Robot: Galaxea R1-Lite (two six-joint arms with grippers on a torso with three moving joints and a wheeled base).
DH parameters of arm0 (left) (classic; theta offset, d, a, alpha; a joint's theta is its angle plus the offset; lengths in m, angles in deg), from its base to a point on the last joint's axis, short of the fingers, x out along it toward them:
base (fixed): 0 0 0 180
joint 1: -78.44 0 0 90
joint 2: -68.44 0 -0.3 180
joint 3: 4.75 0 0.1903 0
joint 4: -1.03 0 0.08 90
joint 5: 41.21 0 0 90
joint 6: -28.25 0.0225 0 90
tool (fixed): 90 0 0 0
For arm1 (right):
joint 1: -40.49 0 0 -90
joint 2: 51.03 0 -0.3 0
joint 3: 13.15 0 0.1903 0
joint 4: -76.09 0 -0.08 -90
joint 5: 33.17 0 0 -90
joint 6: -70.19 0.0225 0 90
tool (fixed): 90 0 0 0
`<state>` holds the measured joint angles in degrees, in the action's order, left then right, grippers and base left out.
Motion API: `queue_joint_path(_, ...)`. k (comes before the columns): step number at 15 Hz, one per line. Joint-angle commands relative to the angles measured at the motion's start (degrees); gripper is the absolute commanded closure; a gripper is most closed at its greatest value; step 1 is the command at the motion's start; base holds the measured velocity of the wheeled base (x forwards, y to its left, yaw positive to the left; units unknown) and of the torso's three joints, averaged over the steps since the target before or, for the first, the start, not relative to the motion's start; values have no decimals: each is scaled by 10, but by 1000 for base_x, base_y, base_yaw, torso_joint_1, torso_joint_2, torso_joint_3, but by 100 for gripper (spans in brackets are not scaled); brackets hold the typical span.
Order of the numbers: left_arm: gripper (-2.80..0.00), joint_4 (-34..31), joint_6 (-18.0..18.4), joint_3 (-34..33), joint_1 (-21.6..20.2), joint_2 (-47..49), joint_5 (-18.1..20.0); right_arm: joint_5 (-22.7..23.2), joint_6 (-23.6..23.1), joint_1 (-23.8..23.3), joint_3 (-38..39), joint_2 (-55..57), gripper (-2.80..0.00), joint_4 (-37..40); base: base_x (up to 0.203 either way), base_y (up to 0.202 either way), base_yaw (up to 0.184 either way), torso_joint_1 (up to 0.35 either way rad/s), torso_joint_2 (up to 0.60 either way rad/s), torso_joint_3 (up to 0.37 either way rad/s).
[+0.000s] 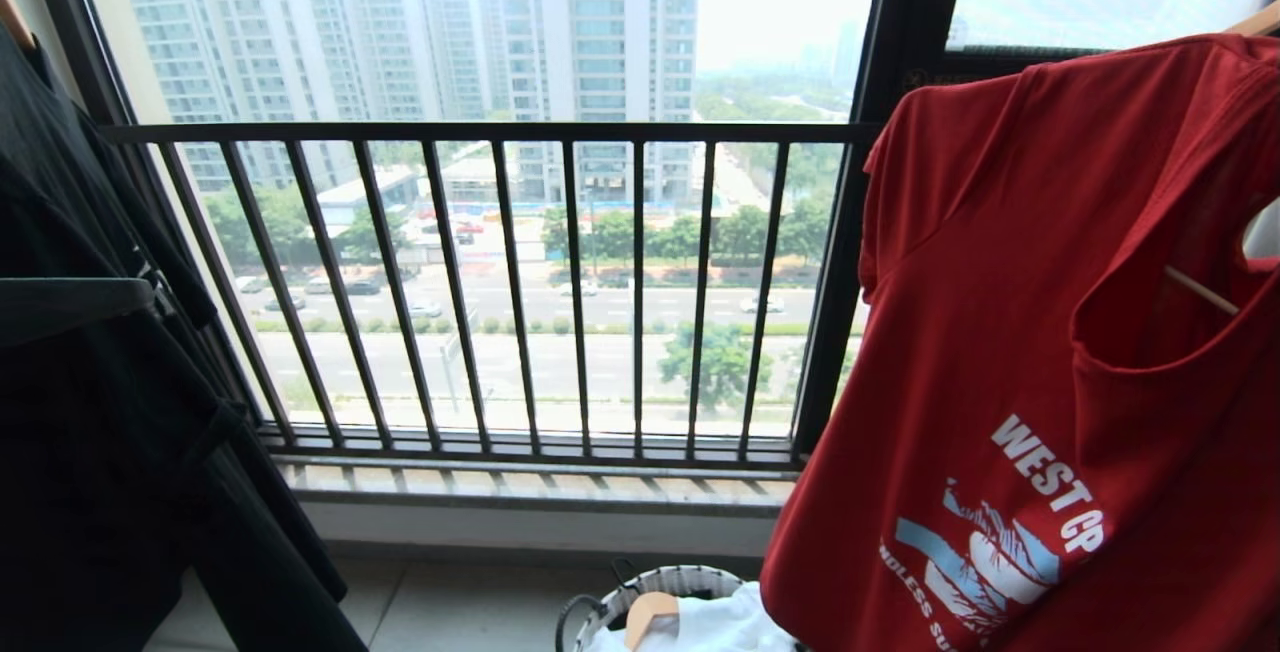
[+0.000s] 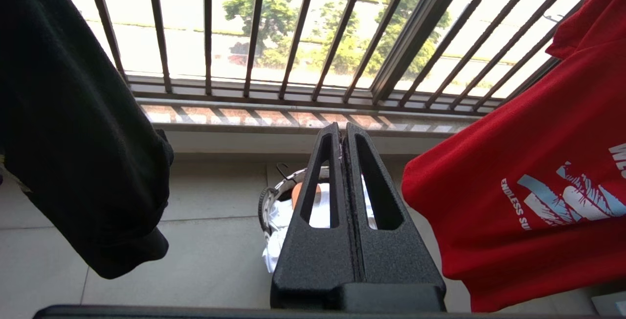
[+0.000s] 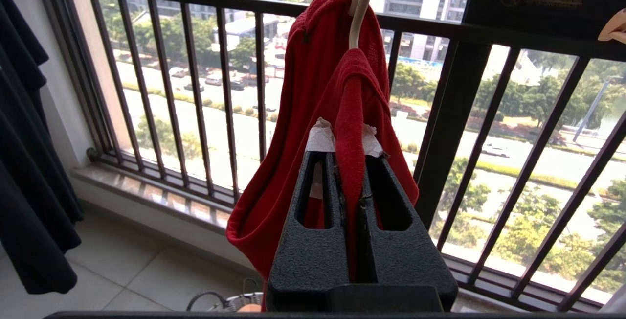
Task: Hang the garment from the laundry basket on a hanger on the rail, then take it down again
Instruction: Hang the clothes rack on the clothesline
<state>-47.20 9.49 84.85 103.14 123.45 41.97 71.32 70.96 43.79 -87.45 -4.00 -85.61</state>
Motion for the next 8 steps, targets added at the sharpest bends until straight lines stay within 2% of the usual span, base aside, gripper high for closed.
queue_joint_path(1,0,0,-1,-16,-12,-26,0,1,0,0,-2,-21,0,1,0,0,0,244,-530,-303)
queue_joint_path(3,0,1,-3,-26,-24,-30,1,0,0,0,-8,-27,0,10,0,0,0,235,-549,-308)
queue_joint_path(5,0,1,-10,-30,-25,-34,0,-3,0,0,-19,-32,0,40,0,0,0,253,-559,-316)
queue_joint_path(8,0,1,-10,-30,-25,-40,0,-4,0,0,-24,-35,0,43,0,0,0,261,-586,-328)
